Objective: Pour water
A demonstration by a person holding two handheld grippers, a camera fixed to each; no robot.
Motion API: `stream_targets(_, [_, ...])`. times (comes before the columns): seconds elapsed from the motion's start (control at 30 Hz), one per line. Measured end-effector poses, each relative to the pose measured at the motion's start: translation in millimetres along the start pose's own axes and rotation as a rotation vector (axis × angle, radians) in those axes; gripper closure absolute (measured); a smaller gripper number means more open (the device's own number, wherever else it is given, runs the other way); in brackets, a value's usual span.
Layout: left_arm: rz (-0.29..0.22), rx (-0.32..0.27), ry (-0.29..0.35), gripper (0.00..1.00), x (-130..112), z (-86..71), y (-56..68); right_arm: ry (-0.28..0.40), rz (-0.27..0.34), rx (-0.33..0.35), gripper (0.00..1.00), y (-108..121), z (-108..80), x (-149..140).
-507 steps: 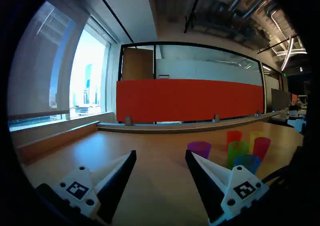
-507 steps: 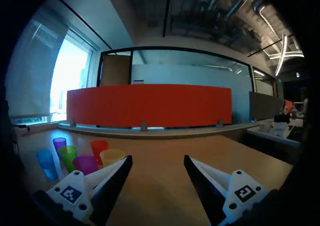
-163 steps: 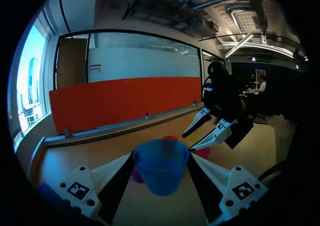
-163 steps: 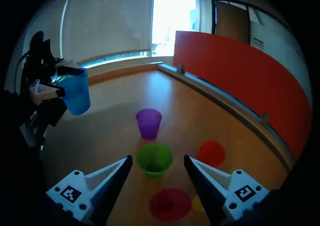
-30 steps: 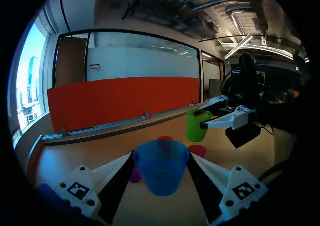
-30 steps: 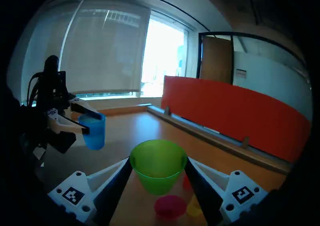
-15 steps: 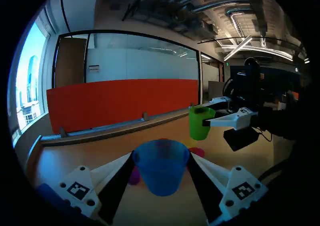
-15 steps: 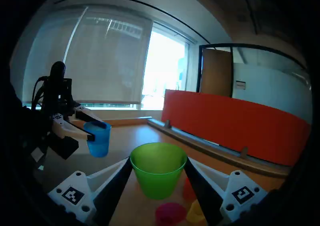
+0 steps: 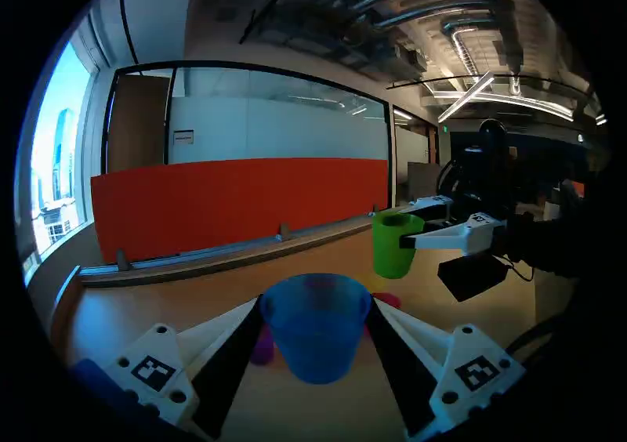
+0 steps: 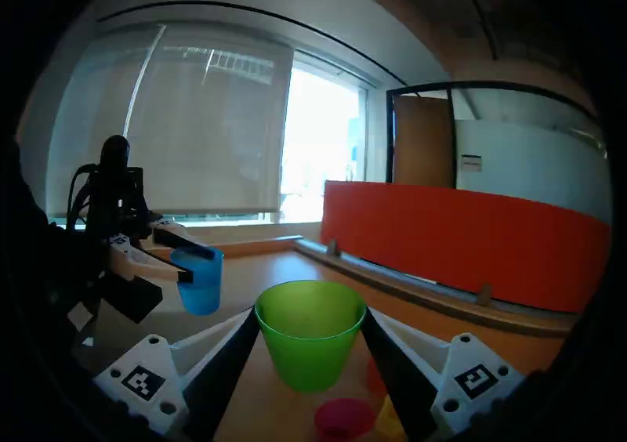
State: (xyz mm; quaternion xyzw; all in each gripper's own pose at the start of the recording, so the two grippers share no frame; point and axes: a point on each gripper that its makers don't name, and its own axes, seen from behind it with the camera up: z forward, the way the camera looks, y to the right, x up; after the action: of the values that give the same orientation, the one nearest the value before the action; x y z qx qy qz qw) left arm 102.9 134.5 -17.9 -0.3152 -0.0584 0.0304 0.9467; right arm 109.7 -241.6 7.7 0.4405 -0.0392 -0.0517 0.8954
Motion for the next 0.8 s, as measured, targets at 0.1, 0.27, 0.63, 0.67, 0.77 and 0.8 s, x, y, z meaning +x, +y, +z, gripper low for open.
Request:
stream_targets(0.1, [0.005, -0.002, 0.003, 0.12, 1, 0.2, 0.7, 0.0, 0.017, 0.012, 0.07, -3, -0.5, 0])
stream_targets(0.27, [0.014, -0.004, 0.008, 0.12, 4, 0.7, 0.9, -0.003, 0.034, 0.028, 0.07, -5, -0.8, -1])
stream_targets(0.63, [0.027, -0.009, 0.012, 0.12, 8, 2.6, 0.5, -0.009, 0.053, 0.056, 0.07, -8, -1.7, -1])
stream_targets(0.67, [0.03, -0.009, 0.013, 0.12, 9, 2.6, 0.3, -0.01, 0.053, 0.057, 0.07, -8, -1.5, -2])
stream_targets(0.77, [0.035, -0.01, 0.016, 0.12, 10, 3.0, 0.3, -0.015, 0.049, 0.065, 0.07, -10, -1.0, -4])
stream_targets(0.8, [0.036, -0.01, 0.017, 0.12, 11, 3.1, 0.5, -0.016, 0.048, 0.068, 0.07, -11, -1.0, -4])
